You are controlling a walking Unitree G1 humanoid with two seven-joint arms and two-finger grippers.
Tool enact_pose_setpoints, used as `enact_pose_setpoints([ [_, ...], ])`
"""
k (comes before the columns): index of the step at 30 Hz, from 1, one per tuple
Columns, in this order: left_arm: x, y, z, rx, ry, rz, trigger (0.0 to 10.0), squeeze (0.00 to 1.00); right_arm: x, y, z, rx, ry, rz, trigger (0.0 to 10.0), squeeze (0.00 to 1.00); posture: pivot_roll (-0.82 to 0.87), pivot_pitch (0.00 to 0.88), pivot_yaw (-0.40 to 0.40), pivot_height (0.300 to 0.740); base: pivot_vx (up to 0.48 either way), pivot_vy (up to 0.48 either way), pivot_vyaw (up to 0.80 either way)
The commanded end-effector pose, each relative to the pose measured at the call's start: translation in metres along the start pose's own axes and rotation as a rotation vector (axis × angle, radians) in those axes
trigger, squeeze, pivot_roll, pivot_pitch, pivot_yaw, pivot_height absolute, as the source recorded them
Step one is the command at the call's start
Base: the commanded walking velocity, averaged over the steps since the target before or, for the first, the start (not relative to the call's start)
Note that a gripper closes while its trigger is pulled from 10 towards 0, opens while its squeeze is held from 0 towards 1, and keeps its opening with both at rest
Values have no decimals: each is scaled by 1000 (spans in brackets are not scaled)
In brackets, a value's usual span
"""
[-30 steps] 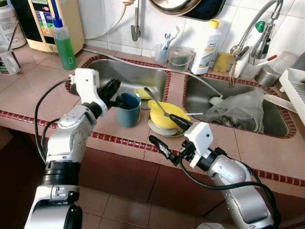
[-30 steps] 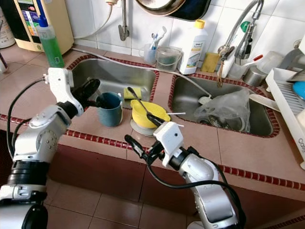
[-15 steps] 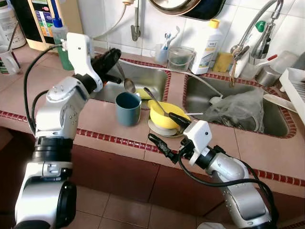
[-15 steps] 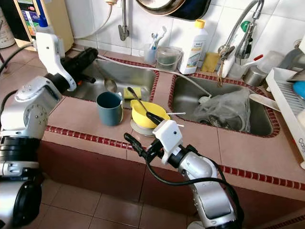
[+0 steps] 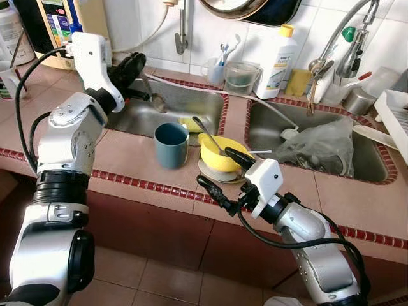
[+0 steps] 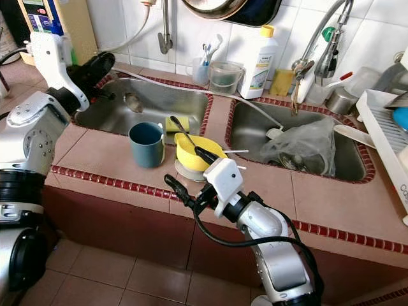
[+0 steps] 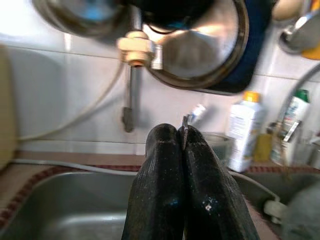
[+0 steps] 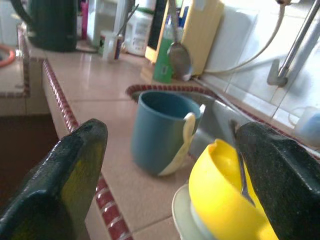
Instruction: Kitchen organization
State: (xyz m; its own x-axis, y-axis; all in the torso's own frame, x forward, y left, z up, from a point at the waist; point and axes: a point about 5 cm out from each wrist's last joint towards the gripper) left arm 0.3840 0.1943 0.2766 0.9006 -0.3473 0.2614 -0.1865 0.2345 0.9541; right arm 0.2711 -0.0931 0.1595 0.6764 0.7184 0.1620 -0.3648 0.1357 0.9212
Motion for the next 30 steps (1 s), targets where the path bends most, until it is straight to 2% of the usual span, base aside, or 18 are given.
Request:
enact_pose_setpoints([
  [1,-3,0,-6,25,40,9,10000,0,-3,0,10,-4,-48,1,10000,0,77,0,-47,740,0,0,0],
  [5,-18,-12,-21,39,130,4,10000,0,-3,2,12,19,-92,20,10000,0,79,0,-53,740,0,0,0],
  [9,-25,-16,-26,37,159,1,10000,0,-5,3,12,29,-112,27,10000,0,81,0,-58,740,0,0,0],
  [17,-51,-28,-36,68,221,-5,10000,0,-7,4,18,53,-164,42,10000,0,94,0,-76,740,0,0,0],
  [22,-61,-38,-29,42,202,-29,10000,0,-8,4,20,54,-167,42,10000,0,104,0,-85,740,0,0,0],
  [30,-60,-46,-11,41,136,-49,10000,0,-7,4,19,61,-159,42,10000,0,105,0,-89,740,0,0,0],
])
Point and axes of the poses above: a point about 5 cm out from each wrist's last joint towards the gripper, its own x axis pointing out of the wrist towards the gripper, its own y axis along the axis of the wrist's last joint, z = x × y, and after that the axes turned 9 degrees about -x, right-handed
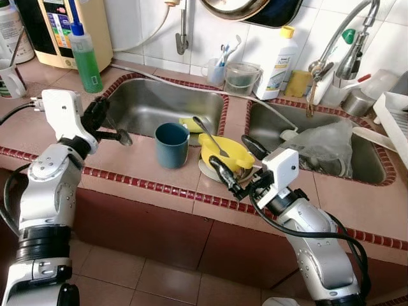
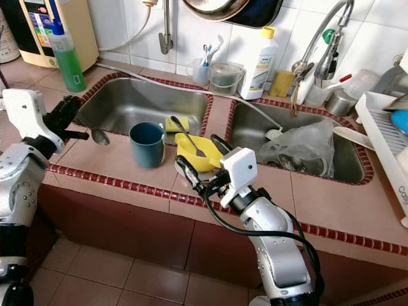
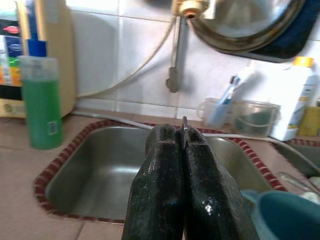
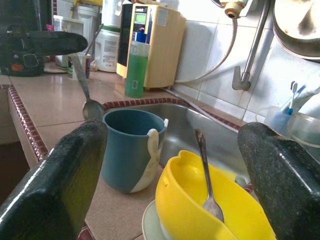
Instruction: Kitchen organization
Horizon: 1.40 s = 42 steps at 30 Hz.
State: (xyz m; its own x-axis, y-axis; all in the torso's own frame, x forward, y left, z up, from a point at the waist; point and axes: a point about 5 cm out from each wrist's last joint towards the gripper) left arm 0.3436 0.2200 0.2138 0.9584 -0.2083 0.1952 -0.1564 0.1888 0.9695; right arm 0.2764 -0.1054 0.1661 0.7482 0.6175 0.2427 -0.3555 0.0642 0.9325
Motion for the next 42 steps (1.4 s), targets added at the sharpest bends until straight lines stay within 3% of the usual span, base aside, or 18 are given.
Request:
enact_pose_setpoints([
  [1,1,0,7,6,-27,-7,10000,0,-3,2,5,-1,-16,2,10000,0,104,0,-87,740,0,0,0],
  [16,7,0,16,0,-66,-20,10000,0,-5,3,7,-7,-35,2,10000,0,87,0,-68,740,0,0,0],
  [42,9,3,19,-7,-78,-20,10000,0,-8,4,8,-4,-45,-3,10000,0,83,0,-63,740,377,0,0],
])
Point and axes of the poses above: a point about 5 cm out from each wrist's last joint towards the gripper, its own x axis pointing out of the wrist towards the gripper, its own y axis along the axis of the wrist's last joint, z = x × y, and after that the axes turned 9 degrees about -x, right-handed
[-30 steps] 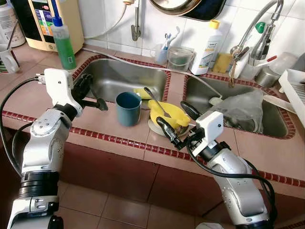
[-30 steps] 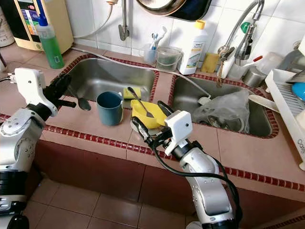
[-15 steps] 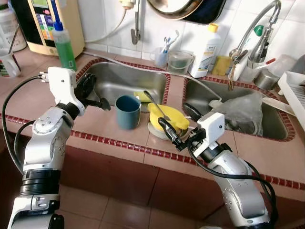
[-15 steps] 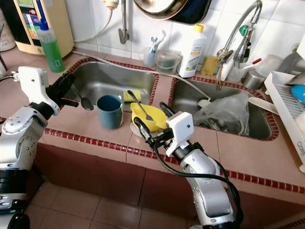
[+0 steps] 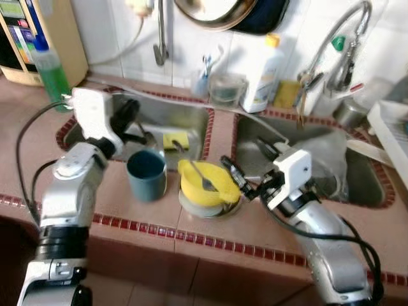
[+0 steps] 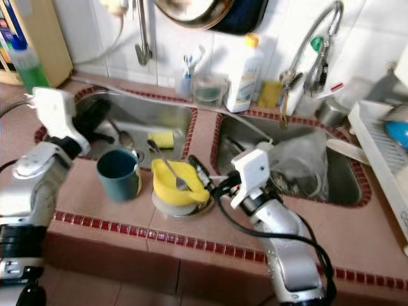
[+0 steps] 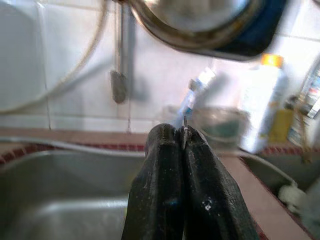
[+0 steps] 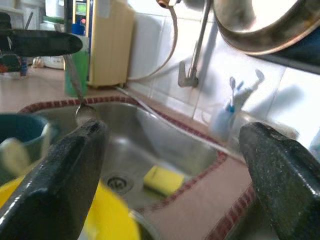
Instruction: Kitchen organization
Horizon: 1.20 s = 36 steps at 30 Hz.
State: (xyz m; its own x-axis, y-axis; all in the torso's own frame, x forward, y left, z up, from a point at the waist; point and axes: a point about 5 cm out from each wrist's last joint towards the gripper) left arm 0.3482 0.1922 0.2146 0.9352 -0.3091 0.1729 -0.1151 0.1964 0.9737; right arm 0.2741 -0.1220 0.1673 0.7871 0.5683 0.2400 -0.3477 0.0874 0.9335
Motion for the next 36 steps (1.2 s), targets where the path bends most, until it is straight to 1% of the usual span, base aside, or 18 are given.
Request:
enact_pose_setpoints([
  [1,-2,8,-7,12,22,18,10000,0,4,4,-4,11,14,16,10000,0,83,0,-63,740,371,0,0],
  [4,-1,6,-6,25,25,1,10000,0,3,4,-4,11,15,15,10000,0,82,0,-62,740,107,0,0],
  [7,0,6,-2,19,15,15,10000,0,3,4,-4,10,15,13,10000,0,79,0,-61,740,0,0,0],
  [11,1,3,-1,24,8,1,10000,0,2,4,-4,13,12,7,10000,0,75,0,-60,740,0,0,0],
  [17,8,-1,5,64,-26,-18,10000,0,-1,3,-2,25,-9,-10,10000,0,64,0,-56,740,0,0,0],
  [18,11,-2,7,80,-37,-22,10000,0,-3,3,-2,32,-15,-19,10000,0,59,0,-53,740,0,0,0],
  [22,16,-5,11,85,-57,-34,10000,0,-9,0,0,43,-39,-40,10000,0,38,0,-43,740,0,0,0],
  [25,23,-8,17,102,-81,-44,10000,0,-19,0,1,93,-77,-69,10000,0,10,0,-28,740,0,0,0],
  [26,24,-8,18,103,-83,-44,10000,0,-21,0,0,95,-77,-70,10000,0,10,0,-28,740,0,0,0],
  [29,28,-12,22,99,-102,-52,10000,0,-30,1,-6,101,-48,-92,10000,0,-14,0,-15,740,0,0,0],
  [31,29,-13,24,100,-107,-54,10000,0,-33,1,-8,104,-37,-98,10000,0,-14,0,-15,740,0,0,0],
  [32,32,-15,26,107,-115,-63,10000,0,-38,3,-13,116,-18,-107,10000,0,-33,0,-2,740,0,0,0],
  [36,38,-17,30,115,-131,-72,10000,0,-44,8,-19,151,10,-115,10000,0,-52,0,12,740,0,0,0],
])
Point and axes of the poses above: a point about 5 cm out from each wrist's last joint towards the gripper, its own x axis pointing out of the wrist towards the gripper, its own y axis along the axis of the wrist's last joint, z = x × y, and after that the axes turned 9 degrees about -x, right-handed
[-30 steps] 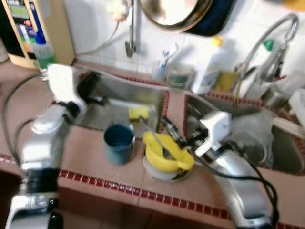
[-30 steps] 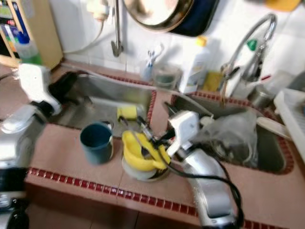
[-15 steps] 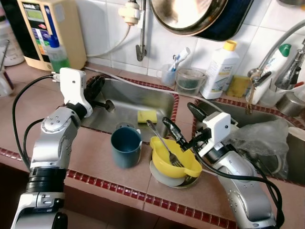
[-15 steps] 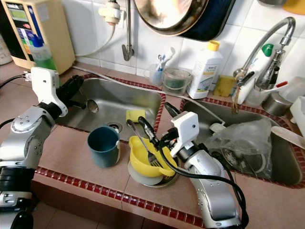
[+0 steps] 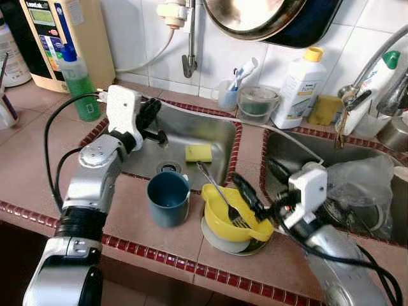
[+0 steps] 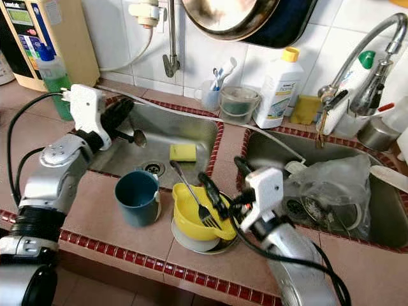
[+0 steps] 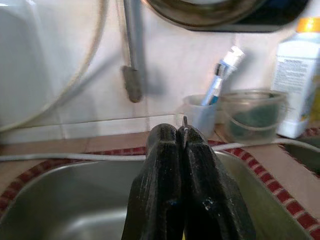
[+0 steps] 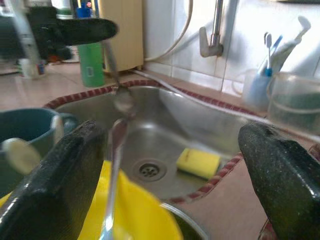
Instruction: Kitchen organization
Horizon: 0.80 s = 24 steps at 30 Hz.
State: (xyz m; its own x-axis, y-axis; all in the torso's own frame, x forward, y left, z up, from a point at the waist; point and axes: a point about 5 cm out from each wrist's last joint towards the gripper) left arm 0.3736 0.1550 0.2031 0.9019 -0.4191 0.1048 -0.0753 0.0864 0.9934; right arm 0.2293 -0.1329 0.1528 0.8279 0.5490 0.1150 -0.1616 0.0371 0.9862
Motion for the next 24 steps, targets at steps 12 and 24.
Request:
enact_pose_setpoints([
  [12,25,3,8,68,-29,-34,10000,0,-16,18,-20,62,67,-5,10000,0,-106,32,44,740,0,0,0],
  [24,33,0,-1,101,13,-72,10000,0,-27,18,-20,92,40,-52,10000,0,-122,52,47,740,0,0,0],
])
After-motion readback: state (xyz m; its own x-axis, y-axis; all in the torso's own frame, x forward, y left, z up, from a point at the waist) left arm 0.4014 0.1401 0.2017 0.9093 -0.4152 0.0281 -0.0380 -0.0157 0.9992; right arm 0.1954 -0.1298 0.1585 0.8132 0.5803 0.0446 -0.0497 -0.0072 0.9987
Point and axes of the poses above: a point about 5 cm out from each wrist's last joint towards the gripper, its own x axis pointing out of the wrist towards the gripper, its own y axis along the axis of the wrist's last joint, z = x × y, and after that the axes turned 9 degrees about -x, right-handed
